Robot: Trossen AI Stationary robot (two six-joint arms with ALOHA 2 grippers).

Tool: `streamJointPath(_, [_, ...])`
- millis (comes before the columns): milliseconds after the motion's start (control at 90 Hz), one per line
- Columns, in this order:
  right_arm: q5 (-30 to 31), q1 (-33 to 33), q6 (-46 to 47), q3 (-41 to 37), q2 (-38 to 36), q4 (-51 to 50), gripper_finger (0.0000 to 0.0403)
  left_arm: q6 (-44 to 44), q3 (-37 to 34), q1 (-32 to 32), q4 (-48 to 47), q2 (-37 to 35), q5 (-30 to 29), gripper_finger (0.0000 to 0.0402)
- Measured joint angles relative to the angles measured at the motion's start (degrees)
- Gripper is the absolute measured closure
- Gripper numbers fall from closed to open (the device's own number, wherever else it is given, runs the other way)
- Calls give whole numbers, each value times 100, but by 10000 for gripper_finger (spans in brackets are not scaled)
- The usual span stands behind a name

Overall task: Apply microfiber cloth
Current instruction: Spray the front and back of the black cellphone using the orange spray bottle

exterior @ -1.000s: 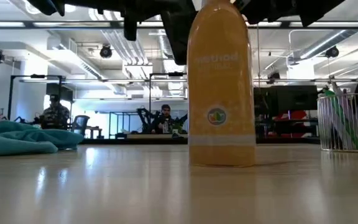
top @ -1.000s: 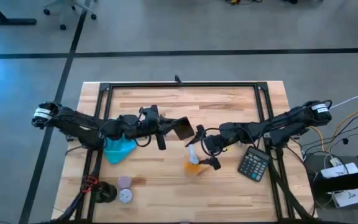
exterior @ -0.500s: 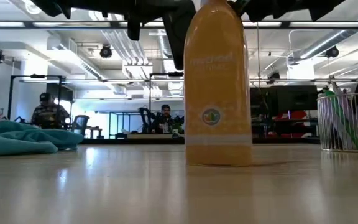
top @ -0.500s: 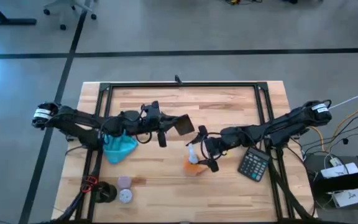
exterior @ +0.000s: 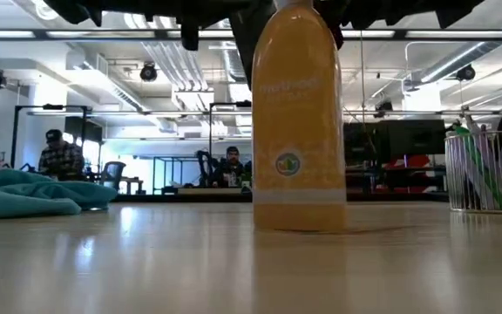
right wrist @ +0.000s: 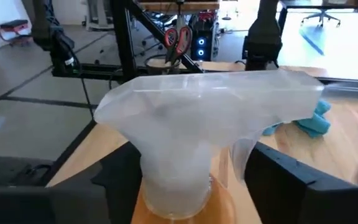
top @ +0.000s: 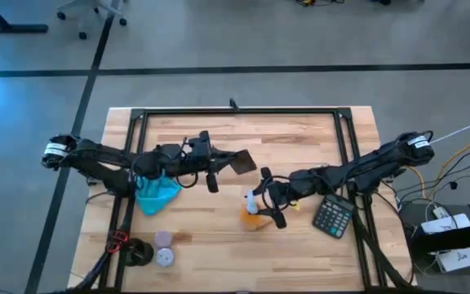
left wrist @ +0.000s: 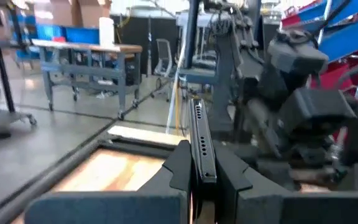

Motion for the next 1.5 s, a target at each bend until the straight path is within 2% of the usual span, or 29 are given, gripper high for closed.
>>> streamJointPath(89, [-21,21,29,0,0,-10,219,246,193,96,-11,-20,25,392])
streamJointPath(211, [-28,38,76,0,-24,-41,248,235,429,160,-119,-3,519,392])
streamJointPath(433, [-29,68,-28,0,-46,-65,247,260,486,158,-958,-275,543,392])
streamJointPath(489, [-13,67,-56,0,-51,-71,227,276,486,150,-1218,-460,538,392])
streamJointPath(589, [14,60,-71,-2,-57,-97,168,617,486,120,-1632,-778,538,392])
streamJointPath(689, [4,66,-70,-11,-56,-110,111,1538,482,56,-2098,-932,501,392])
streamJointPath(789, [-42,67,-13,-25,-76,-188,70,2454,466,-40,-2439,-836,106,392])
streamJointPath(867, [-42,67,125,-26,-124,-258,53,3008,457,-100,-2645,-677,-216,392])
streamJointPath(1056, [-37,144,611,-24,-339,-643,45,3898,448,-293,-2697,-107,-330,392])
streamJointPath(1156, [-40,245,816,-20,-425,-611,44,4921,448,-563,-2640,263,-939,392])
streamJointPath(1289, [-39,268,1026,-17,-450,-617,44,6494,448,-929,-2199,814,-2286,392])
streamJointPath(1378, [-37,251,1065,-17,-448,-588,44,7586,448,-1075,-1538,1218,-3164,392])
streamJointPath(1500, [6,229,1064,-17,-446,-590,44,9325,448,-1117,-737,1703,-3698,392])
